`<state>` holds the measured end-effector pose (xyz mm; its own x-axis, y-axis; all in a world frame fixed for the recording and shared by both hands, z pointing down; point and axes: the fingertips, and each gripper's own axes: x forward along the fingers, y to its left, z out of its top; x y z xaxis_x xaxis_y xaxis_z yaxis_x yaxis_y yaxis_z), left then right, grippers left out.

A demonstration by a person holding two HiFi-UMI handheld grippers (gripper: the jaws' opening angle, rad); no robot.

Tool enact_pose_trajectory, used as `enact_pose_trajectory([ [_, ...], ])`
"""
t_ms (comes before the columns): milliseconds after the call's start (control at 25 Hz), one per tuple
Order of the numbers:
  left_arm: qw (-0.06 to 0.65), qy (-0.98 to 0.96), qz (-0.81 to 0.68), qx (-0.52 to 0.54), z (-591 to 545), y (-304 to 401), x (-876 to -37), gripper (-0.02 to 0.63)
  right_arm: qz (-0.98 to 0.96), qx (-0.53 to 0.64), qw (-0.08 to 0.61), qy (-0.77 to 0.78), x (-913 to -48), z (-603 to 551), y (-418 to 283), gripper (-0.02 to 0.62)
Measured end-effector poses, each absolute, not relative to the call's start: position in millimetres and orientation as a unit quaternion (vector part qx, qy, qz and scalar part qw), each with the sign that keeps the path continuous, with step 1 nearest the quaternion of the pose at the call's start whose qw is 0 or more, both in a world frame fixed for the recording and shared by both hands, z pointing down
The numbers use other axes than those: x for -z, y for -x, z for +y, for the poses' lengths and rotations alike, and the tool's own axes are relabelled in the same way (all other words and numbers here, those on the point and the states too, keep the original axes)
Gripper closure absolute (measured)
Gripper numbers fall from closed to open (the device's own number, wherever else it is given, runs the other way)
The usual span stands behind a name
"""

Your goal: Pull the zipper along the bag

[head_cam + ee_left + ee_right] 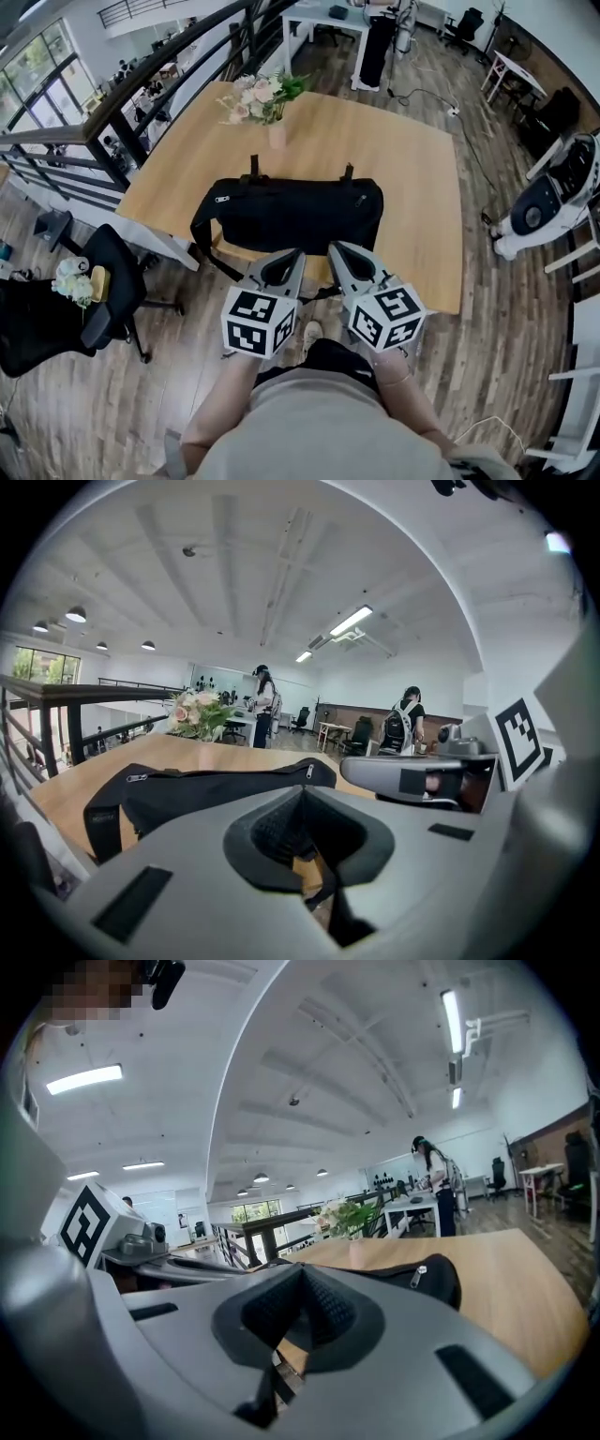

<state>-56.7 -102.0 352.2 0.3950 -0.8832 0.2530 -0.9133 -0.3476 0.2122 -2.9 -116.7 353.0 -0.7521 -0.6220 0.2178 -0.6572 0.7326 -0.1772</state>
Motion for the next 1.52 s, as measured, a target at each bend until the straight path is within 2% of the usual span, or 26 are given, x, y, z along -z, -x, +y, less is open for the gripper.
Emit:
enact_pose_trajectory([
  [320,0.157,-0.818,-0.550,-0.064,-181,20,-356,0.589,-0.933,-0.132,0.064,-0.329,-353,-187,-25,0.592],
  [640,0.161,-0.828,-0.531,-0.089,-208,-14,-367,0.589,-0.926,-0.153,0.054,-0.340,-360,-219,-55,0.592],
  [1520,0.195,-0.844,-0.485,-0.123,-243,-22,-401,0.589,-0.886,-0.202,0.048,-0.414,-395,-255,-92,0.594],
])
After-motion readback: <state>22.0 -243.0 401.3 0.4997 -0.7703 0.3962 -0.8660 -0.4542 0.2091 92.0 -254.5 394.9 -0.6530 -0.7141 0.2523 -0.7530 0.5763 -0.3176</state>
